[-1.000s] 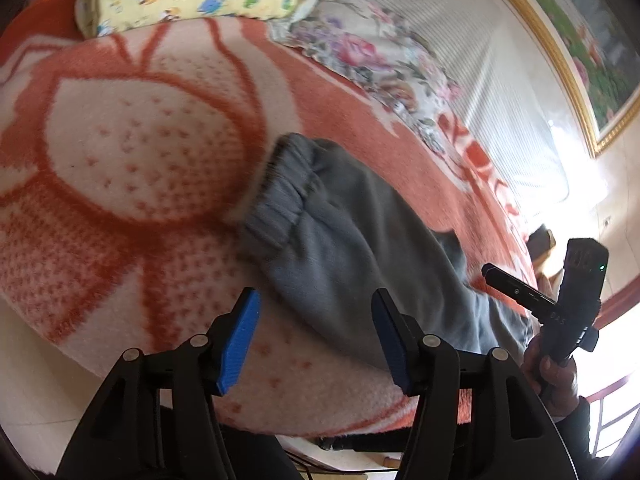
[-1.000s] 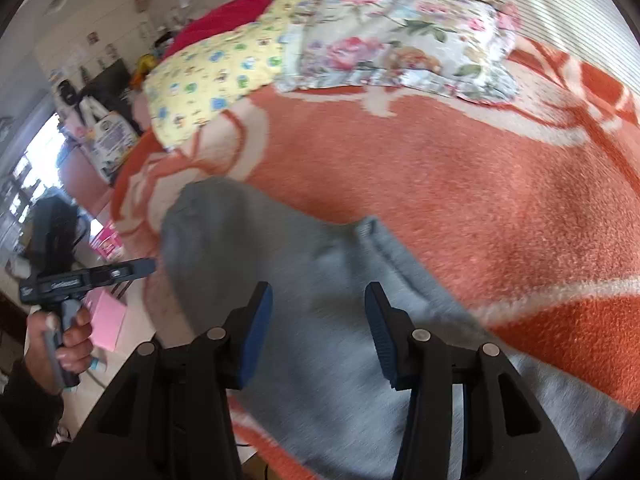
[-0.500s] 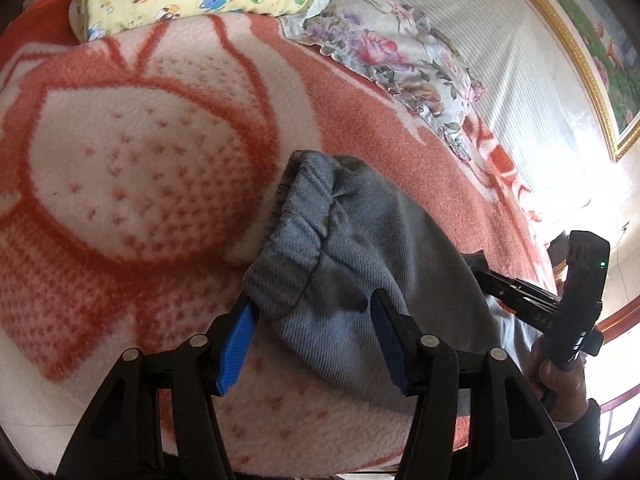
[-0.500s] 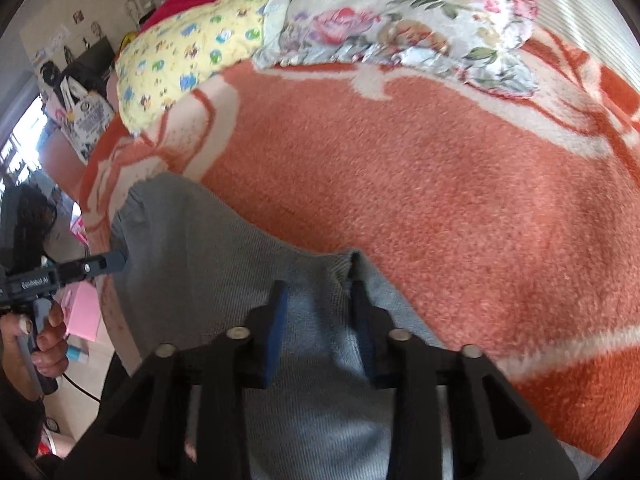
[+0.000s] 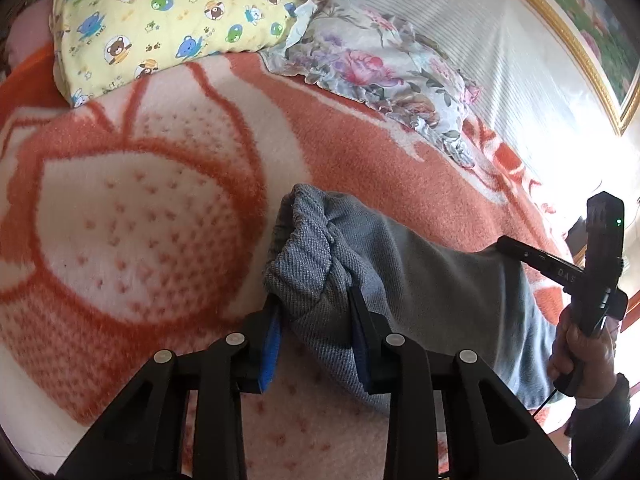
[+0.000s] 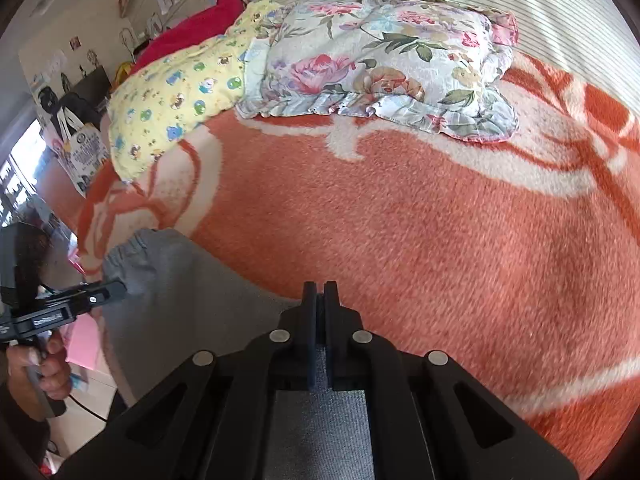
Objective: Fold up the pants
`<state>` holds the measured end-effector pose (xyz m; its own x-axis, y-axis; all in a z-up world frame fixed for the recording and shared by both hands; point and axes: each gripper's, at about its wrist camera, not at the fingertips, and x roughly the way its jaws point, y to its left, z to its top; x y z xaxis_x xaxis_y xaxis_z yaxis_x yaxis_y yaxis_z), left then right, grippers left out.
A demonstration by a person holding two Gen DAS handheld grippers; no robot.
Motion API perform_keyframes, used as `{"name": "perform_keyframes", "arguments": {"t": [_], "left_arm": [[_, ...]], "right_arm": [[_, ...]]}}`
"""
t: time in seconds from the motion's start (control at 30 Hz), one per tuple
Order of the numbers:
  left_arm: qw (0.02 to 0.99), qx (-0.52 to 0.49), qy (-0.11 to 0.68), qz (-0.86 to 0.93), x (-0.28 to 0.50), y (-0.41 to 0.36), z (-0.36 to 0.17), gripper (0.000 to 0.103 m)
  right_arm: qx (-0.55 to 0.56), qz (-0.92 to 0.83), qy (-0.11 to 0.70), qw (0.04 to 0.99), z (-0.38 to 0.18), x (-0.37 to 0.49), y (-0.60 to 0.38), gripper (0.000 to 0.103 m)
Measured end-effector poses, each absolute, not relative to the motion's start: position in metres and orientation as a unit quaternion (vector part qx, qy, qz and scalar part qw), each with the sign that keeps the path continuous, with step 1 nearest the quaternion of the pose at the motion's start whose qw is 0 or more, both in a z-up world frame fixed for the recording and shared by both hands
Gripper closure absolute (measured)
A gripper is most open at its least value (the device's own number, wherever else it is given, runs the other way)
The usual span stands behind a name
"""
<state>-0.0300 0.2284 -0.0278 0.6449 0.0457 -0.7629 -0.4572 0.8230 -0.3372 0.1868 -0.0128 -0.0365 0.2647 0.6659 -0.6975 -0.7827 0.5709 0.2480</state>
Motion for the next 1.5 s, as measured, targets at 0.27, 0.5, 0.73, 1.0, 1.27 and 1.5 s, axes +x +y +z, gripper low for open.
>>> {"name": "perform_keyframes", "arguments": {"t": [0.27, 0.5, 0.73, 1.0, 1.27, 1.5], "left_arm": [[0.859, -0.267, 0.408, 0.156, -0.032, 0.236, -0.046, 0.058], [0.858, -0.267, 0.408, 0.164, -0.039, 0.238, -0.045, 0.051], [0.861, -0.270, 0.394, 0.177, -0.052, 0.237, -0.032, 0.048], [0.856, -0.284, 0.394, 0.177, -0.056, 0.238, -0.029, 0.040], [0.867, -0.277, 0.388, 0.144, -0.052, 0.213, -0.018, 0.038], [0.875, -0.257, 0.403, 0.081, -0.030, 0.165, -0.013, 0.036]], "right_arm": [[-0.089, 0.438, 0.421, 0.789, -0.072, 0.197, -0.005, 0.099], [-0.049, 0.444, 0.430, 0.784, -0.062, 0.197, -0.018, 0.096], [-0.025, 0.445, 0.423, 0.789, -0.044, 0.176, -0.046, 0.093], [-0.009, 0.438, 0.436, 0.786, -0.046, 0.149, -0.079, 0.076], [0.011, 0.410, 0.441, 0.798, -0.052, 0.113, -0.133, 0.056], [0.049, 0.369, 0.443, 0.816, -0.056, 0.090, -0.193, 0.055]]}}
